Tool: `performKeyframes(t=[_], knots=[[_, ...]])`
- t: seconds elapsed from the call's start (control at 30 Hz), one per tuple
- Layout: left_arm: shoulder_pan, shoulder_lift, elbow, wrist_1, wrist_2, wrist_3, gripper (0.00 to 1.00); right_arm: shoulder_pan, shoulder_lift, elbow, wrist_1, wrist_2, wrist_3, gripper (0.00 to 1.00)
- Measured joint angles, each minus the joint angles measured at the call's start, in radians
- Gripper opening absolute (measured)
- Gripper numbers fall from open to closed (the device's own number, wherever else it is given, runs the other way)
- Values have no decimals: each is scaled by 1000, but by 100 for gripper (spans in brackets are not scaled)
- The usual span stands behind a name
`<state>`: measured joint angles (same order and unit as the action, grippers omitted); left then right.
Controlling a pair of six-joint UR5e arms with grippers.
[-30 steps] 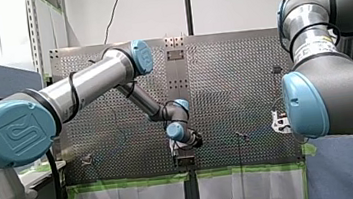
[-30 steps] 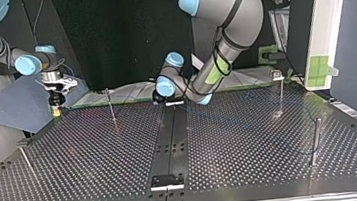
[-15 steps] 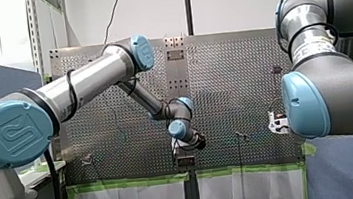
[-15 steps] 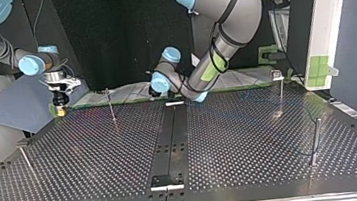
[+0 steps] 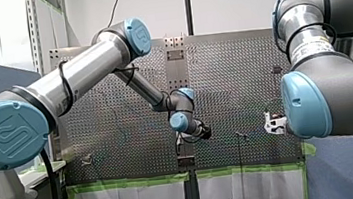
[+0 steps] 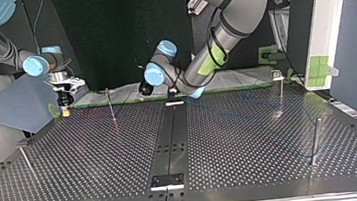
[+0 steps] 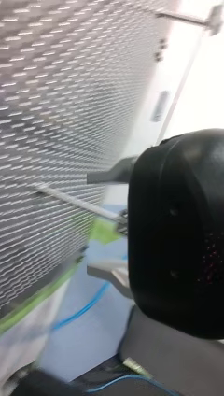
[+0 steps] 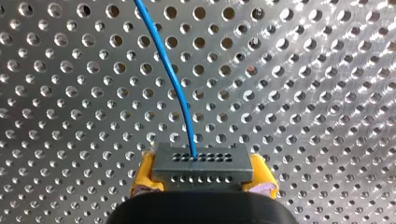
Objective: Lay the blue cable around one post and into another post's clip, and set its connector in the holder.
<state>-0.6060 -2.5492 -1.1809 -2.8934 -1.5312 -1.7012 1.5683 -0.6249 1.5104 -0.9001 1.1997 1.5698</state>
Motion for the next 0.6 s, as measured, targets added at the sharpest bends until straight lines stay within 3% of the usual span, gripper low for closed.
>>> performKeyframes(t=[0.07, 0.13, 0.47, 0.6], knots=[[-14, 14, -15, 15, 14, -11, 93, 3, 0, 0, 5, 0, 0, 0], [-30, 26, -31, 31, 29, -25, 96, 4, 0, -1, 10, 0, 0, 0], [-111, 32, -112, 112, 107, -104, 98, 5, 0, -2, 19, 0, 0, 0], [-140, 18, -134, 149, 112, -142, 98, 5, 0, -2, 19, 0, -1, 0]])
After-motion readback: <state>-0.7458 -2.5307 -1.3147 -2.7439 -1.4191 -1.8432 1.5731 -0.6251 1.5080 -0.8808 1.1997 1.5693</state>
